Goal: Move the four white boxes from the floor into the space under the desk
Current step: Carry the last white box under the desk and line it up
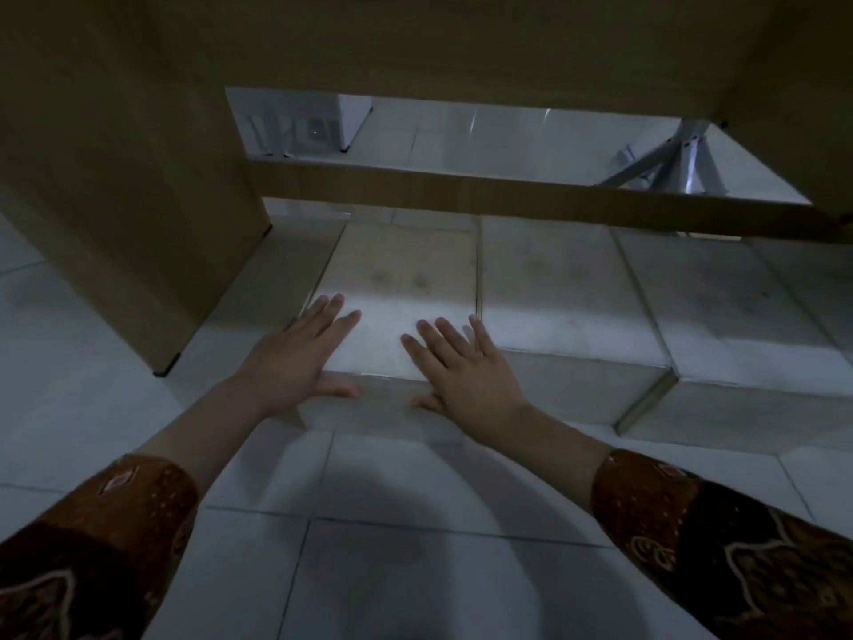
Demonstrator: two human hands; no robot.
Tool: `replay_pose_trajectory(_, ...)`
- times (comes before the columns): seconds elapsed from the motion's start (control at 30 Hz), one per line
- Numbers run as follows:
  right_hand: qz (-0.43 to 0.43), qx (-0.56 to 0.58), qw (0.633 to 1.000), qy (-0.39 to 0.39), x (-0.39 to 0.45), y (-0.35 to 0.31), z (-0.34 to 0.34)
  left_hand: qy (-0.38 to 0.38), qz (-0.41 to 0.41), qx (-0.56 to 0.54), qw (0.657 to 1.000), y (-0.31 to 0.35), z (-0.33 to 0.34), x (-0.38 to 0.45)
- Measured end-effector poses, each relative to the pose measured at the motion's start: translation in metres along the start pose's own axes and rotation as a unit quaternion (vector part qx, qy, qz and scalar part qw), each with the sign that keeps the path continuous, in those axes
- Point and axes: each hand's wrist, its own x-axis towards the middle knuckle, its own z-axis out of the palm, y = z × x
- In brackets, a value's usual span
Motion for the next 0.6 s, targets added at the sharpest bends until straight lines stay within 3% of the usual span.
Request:
replay_pose_trajectory(0.4,0.062,0.075,0.995,-0.033,0.038,0.028,0.009,-0.032,-0.080,0.037,0.996,0.019,-0.013,0.046)
replay_pose_trajectory(0.6,0.106,0.040,0.994,-0.012,0.000,0.039,0.010,0.031,-0.121,0.065,0.990,0.047,0.005,0.022)
